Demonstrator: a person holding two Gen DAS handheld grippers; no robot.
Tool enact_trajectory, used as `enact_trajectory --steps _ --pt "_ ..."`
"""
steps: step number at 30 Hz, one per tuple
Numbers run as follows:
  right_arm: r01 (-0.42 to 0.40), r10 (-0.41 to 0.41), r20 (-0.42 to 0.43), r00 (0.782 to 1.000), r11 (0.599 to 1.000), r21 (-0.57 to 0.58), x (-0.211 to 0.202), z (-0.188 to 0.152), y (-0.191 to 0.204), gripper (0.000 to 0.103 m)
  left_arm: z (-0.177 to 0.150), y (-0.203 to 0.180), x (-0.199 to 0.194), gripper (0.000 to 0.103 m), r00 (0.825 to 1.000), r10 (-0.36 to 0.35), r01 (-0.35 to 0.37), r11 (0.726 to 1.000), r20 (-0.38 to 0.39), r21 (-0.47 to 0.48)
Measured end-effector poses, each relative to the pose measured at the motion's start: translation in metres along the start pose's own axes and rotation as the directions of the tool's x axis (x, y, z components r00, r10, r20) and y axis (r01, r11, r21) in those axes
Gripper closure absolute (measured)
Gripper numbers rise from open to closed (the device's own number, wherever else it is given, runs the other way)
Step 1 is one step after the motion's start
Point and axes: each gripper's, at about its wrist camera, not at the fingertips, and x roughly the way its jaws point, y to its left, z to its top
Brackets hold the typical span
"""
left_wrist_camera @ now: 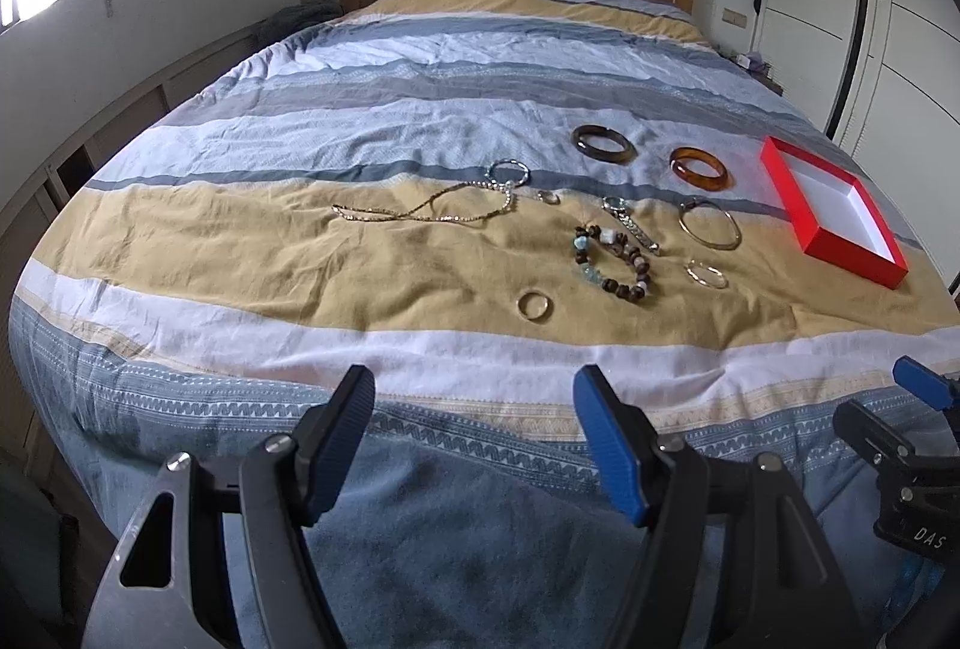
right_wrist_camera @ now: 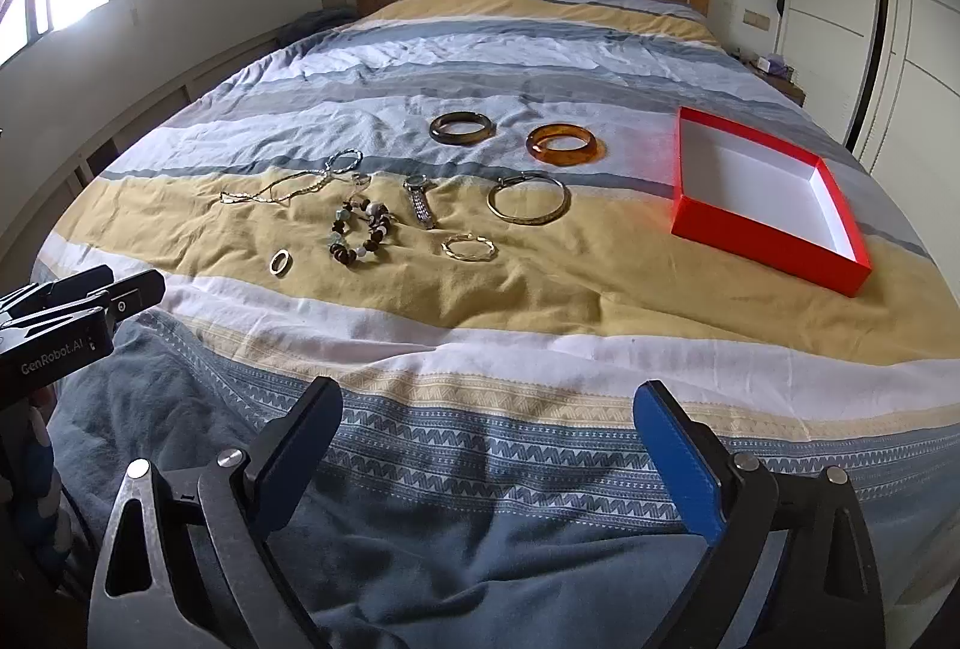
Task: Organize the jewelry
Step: 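Move left tool toward small silver ring while right tool approaches twisted silver hoop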
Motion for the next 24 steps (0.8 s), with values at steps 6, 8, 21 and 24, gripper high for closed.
enact_trajectory --steps 6,8,21,24 --pt "-0.021 0.021 -0.022 1.0 1.0 -0.002 0.006 0.002 -0.004 0.022 0.004 0.005 0.006 0.036 1.0 0.028 -0.028 0.999 -0.008 -0.019" --pt "-0.031 0.031 -0.025 0.999 1.0 0.002 0.009 0.004 -0.005 0.024 0.006 0.009 0.01 0.036 0.999 0.028 -0.029 0.999 -0.016 -0.029" --pt "-0.125 0.126 -0.039 0.991 0.992 0.008 0.053 0.055 -0.017 0.045 0.038 -0.002 0.058 0.037 0.996 -0.047 0.046 0.999 -0.07 -0.028" --pt "-0.147 0.147 -0.054 0.988 0.989 0.004 0.072 0.064 -0.016 0.045 0.041 -0.005 0.073 0.037 0.995 -0.056 0.053 0.998 -0.088 -0.026"
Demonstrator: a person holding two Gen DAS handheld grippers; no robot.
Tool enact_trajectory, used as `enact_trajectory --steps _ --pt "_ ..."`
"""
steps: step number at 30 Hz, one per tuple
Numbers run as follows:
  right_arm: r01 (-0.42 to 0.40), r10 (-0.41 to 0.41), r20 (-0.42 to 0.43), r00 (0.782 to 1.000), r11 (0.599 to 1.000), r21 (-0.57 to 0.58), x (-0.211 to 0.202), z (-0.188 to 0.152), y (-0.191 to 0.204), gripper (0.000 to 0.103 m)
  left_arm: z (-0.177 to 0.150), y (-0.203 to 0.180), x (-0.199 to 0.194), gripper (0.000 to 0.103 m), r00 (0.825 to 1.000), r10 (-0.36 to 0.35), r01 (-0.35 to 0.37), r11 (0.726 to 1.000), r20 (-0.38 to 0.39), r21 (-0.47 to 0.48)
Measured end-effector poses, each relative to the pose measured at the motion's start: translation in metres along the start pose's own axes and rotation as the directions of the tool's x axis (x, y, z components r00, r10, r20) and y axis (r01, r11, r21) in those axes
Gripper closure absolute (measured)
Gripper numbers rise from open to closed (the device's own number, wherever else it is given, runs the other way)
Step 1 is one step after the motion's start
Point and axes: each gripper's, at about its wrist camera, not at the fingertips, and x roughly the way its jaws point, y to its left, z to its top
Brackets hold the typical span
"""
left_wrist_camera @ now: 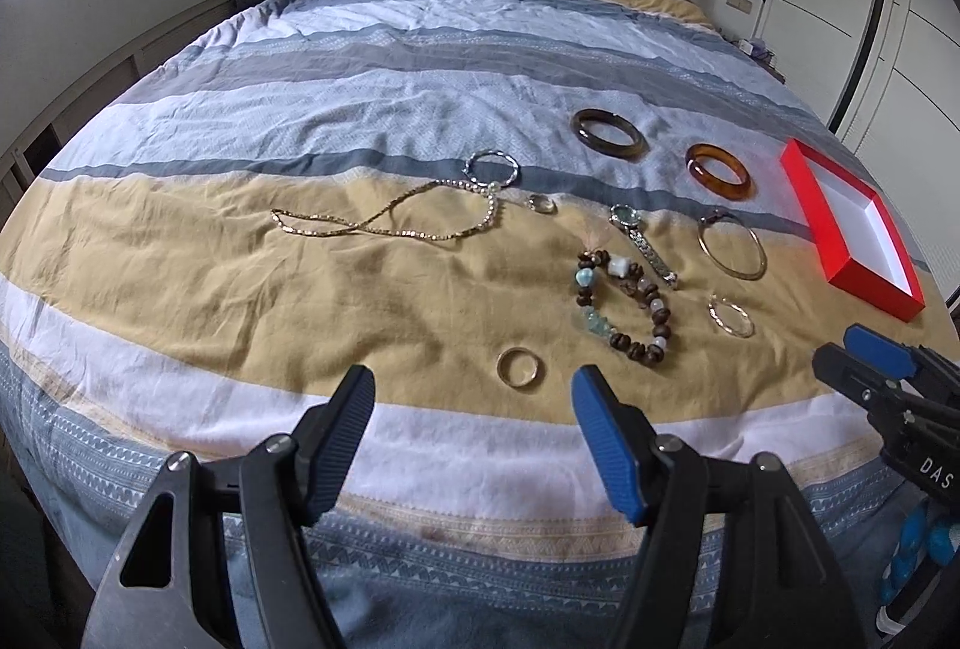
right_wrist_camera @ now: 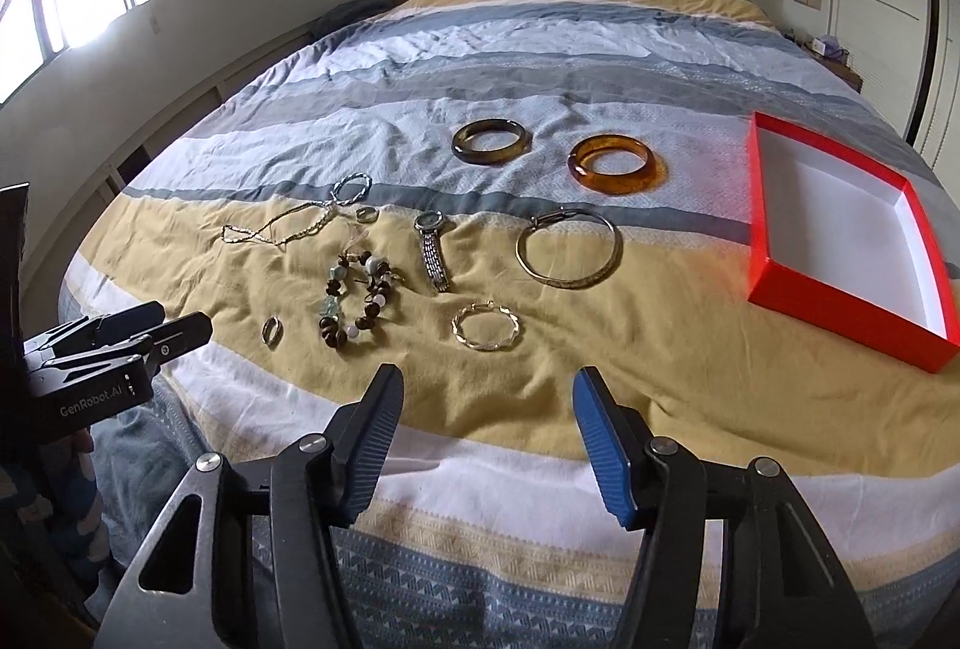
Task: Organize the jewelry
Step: 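Move left tool toward small silver ring while right tool approaches twisted silver hoop, then close left tool on small silver ring while right tool grasps twisted hoop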
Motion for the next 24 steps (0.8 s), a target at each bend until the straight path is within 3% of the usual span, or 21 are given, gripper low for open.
enact_trajectory --steps 17,24 --pt "-0.086 0.088 -0.082 0.993 0.996 0.03 0.077 0.013 -0.011 0.047 -0.001 -0.01 0.049 0.04 0.998 0.002 -0.002 1.0 -0.064 0.001" --pt "-0.089 0.089 -0.096 0.991 0.996 0.01 0.092 0.014 -0.009 0.051 -0.003 -0.014 0.062 0.062 0.996 -0.006 0.007 1.0 -0.084 0.013"
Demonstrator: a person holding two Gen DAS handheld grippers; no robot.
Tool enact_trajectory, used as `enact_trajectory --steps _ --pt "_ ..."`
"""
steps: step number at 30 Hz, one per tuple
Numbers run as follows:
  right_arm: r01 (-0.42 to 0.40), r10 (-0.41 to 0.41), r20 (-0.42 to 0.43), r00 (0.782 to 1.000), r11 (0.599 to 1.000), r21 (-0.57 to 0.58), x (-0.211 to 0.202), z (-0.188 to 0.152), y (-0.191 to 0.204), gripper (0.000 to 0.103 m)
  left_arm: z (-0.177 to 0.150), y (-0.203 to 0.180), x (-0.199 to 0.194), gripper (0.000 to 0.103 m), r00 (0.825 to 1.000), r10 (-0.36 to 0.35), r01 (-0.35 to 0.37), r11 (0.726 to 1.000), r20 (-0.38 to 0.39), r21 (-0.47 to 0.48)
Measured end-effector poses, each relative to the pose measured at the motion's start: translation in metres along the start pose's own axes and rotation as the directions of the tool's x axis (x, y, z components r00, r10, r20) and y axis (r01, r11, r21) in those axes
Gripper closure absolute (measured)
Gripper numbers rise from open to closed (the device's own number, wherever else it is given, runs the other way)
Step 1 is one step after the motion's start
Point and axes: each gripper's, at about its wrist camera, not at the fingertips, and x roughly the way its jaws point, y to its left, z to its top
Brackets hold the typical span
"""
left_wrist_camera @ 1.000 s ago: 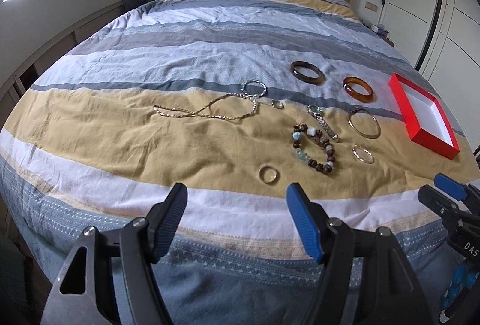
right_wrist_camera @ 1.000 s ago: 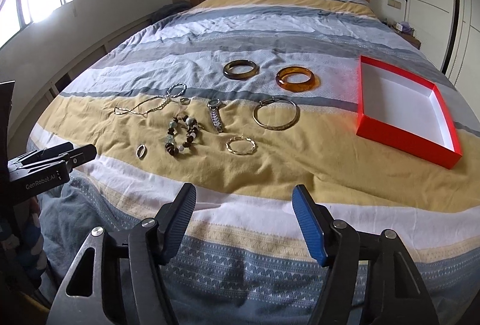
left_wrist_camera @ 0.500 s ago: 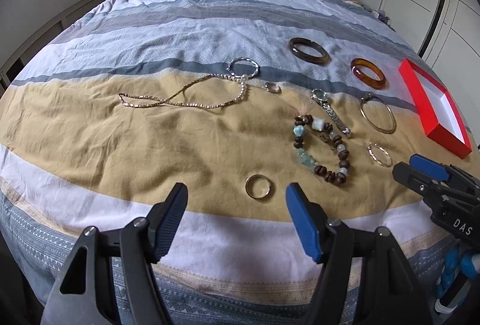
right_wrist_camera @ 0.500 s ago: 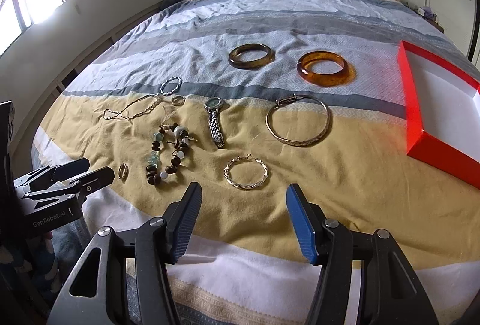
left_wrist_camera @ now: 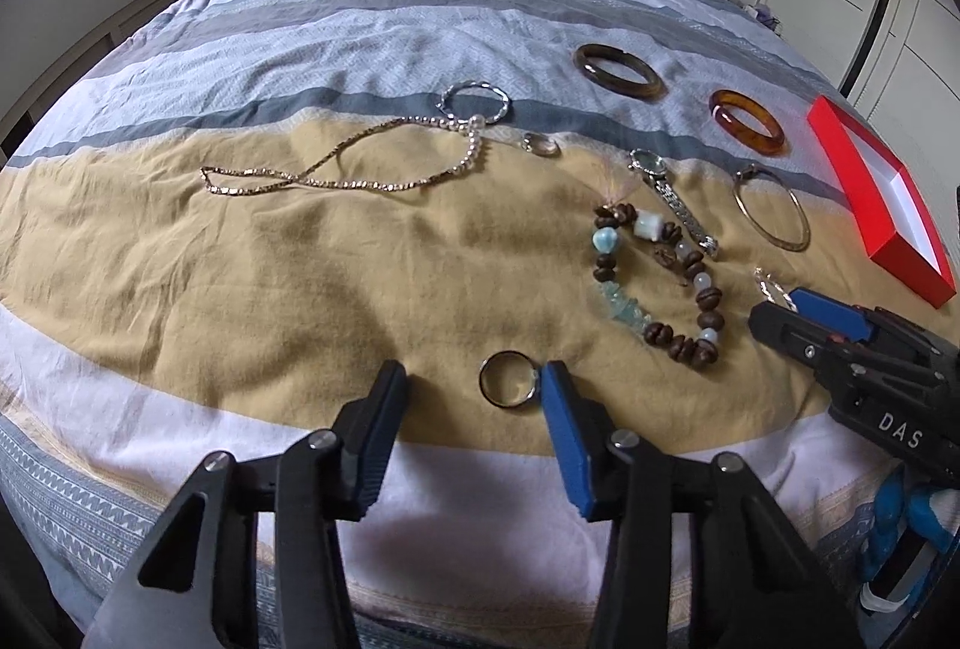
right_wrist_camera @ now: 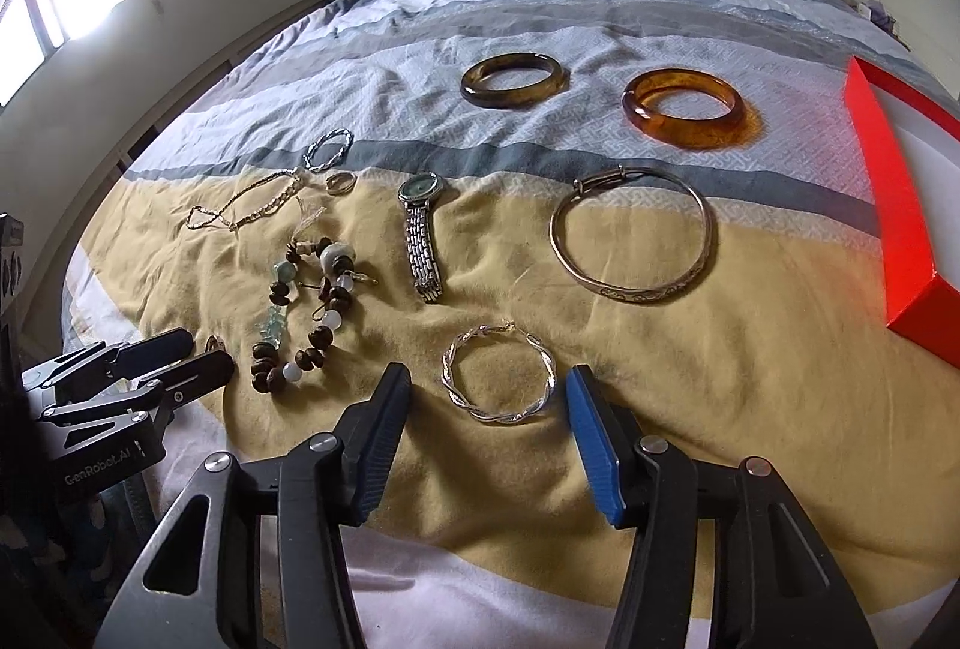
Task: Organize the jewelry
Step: 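Close left tool on small silver ring while right tool grasps twisted hoop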
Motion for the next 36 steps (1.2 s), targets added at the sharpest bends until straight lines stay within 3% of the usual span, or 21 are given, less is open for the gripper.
enact_trajectory --steps 4,8,16,26,36 --pt "0.0 0.0 -0.002 1.0 1.0 -0.005 0.005 0.0 0.0 0.055 0.0 -0.002 0.003 0.069 1.0 -0.007 0.007 1.0 -0.003 0.008" --pt "0.001 -0.001 -0.006 1.0 1.0 -0.012 0.008 0.0 -0.001 0.065 -0.001 -0.002 0.004 0.084 1.0 -0.023 0.023 1.0 -0.01 0.011" --pt "-0.001 0.001 -0.002 1.0 0.999 -0.033 0.002 0.001 0.003 0.066 0.001 -0.002 -0.003 0.084 1.0 -0.023 0.023 1.0 0.002 0.008" --pt "0.004 -0.001 0.067 0.998 0.999 -0.043 -0.04 0.003 0.01 0.066 0.009 -0.011 -0.035 0.084 0.998 -0.029 0.028 0.999 0.054 0.023" --pt "0.077 -0.078 0.161 0.984 0.997 0.016 -0.108 0.006 -0.033 0.066 0.042 -0.077 -0.06 0.084 0.986 -0.137 0.124 0.983 0.093 0.134"
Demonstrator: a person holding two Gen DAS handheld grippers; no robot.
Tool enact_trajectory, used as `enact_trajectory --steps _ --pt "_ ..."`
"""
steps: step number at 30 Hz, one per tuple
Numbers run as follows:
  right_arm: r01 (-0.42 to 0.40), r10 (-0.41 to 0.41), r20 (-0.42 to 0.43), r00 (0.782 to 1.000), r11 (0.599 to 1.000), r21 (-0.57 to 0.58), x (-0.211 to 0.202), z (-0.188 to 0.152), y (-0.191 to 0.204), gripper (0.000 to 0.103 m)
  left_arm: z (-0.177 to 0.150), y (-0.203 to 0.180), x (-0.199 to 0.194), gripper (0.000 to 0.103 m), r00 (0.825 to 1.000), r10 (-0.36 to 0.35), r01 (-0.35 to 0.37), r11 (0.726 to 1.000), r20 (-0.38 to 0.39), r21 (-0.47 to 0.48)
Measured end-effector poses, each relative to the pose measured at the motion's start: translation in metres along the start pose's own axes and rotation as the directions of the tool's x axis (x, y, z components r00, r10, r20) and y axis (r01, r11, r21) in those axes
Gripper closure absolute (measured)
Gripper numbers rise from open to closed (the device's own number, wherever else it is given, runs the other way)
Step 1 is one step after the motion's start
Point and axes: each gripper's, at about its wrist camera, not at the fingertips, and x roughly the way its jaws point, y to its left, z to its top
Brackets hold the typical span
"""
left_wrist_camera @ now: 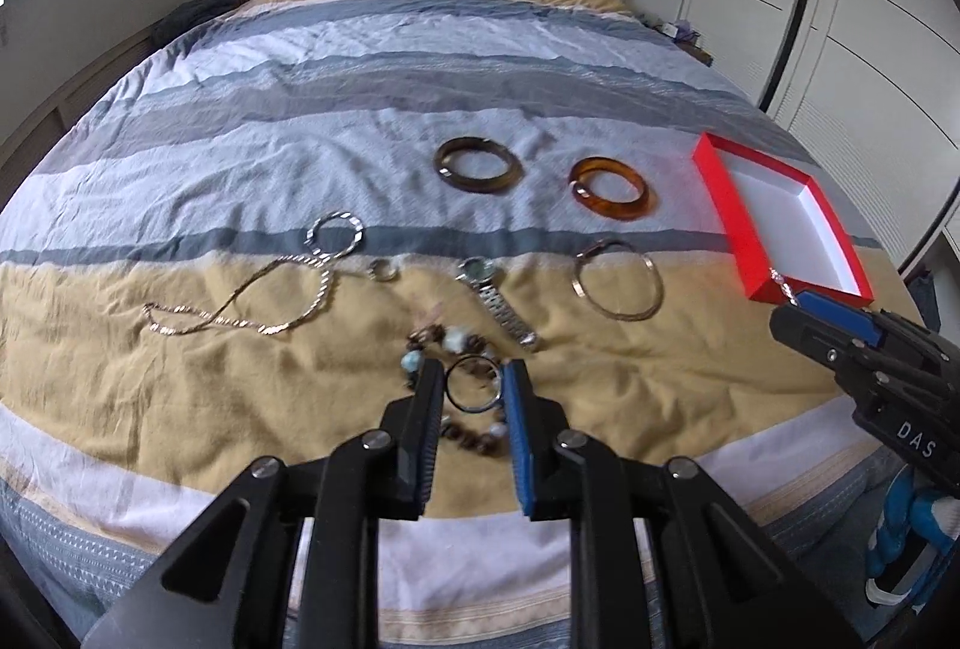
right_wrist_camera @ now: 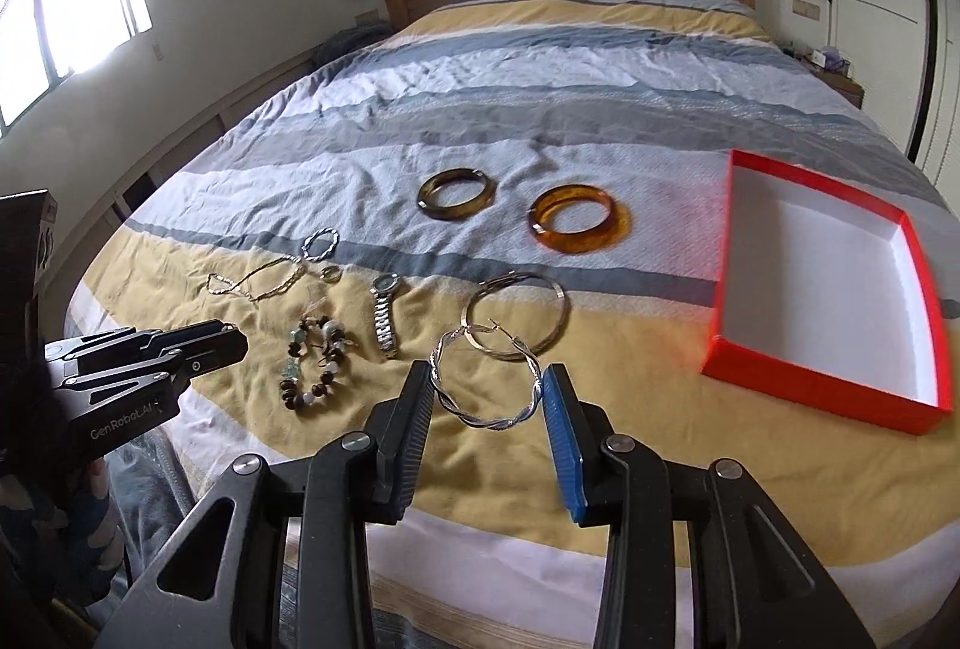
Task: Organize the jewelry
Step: 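Close left tool on small silver ring while right tool grasps twisted hoop, then carry both items over red box and open both tools to drop them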
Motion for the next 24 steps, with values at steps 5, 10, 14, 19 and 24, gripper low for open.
enact_trajectory --steps 5,10,14,19,24 --pt "0.096 -0.097 0.032 0.995 0.995 0.037 -0.027 0.008 -0.055 0.066 0.031 -0.058 0.014 0.084 0.997 -0.082 0.082 0.993 -0.002 0.087" --pt "0.197 -0.2 0.03 0.979 0.977 0.082 -0.037 0.018 -0.123 0.066 0.063 -0.123 0.043 0.084 0.987 -0.162 0.163 0.972 -0.016 0.17" --pt "0.243 -0.244 -0.003 0.97 0.962 0.126 -0.028 0.021 -0.173 0.066 0.082 -0.172 0.069 0.084 0.975 -0.218 0.219 0.948 -0.033 0.229" --pt "0.257 -0.25 -0.064 0.966 0.956 0.144 -0.001 0.02 -0.212 0.066 0.091 -0.221 0.108 0.084 0.964 -0.255 0.267 0.923 -0.079 0.276" --pt "0.263 -0.248 -0.123 0.961 0.956 0.131 0.025 0.014 -0.23 0.066 0.086 -0.246 0.145 0.084 0.964 -0.23 0.26 0.916 -0.133 0.306"
